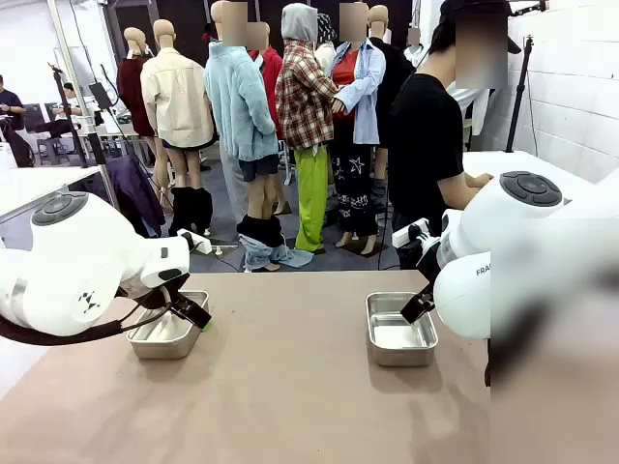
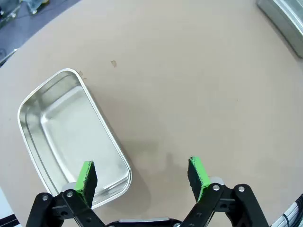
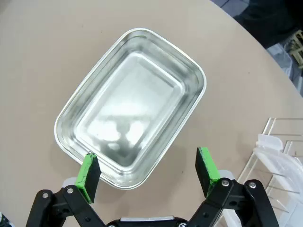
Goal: Place the bread in airtight containers.
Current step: Lift both Airtight Container.
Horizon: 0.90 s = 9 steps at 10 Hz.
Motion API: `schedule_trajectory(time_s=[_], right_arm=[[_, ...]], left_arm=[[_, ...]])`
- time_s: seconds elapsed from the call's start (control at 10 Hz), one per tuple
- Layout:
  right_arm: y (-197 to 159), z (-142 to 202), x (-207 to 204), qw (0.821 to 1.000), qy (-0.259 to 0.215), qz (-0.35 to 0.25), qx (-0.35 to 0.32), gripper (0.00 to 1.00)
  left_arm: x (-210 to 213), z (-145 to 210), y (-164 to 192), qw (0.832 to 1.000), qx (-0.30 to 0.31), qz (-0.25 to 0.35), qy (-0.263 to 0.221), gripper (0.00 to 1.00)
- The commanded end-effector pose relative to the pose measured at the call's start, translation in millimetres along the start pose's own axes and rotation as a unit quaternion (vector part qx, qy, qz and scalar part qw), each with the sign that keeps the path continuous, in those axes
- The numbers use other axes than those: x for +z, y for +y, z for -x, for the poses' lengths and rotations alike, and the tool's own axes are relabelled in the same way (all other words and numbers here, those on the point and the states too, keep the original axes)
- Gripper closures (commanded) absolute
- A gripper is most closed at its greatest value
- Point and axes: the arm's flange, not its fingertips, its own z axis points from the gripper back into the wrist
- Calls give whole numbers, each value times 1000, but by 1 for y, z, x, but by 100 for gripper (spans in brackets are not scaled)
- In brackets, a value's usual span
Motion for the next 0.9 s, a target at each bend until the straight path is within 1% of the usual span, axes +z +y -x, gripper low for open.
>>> schedule_trajectory(time_s=[0.0,0.8], right_arm=[[0,0,0,1000,0,0,0,0],[0,0,0,1000,0,0,0,0]], left_arm=[[0,0,0,1000,0,0,0,0],[0,0,-1,1000,-1,0,0,0]])
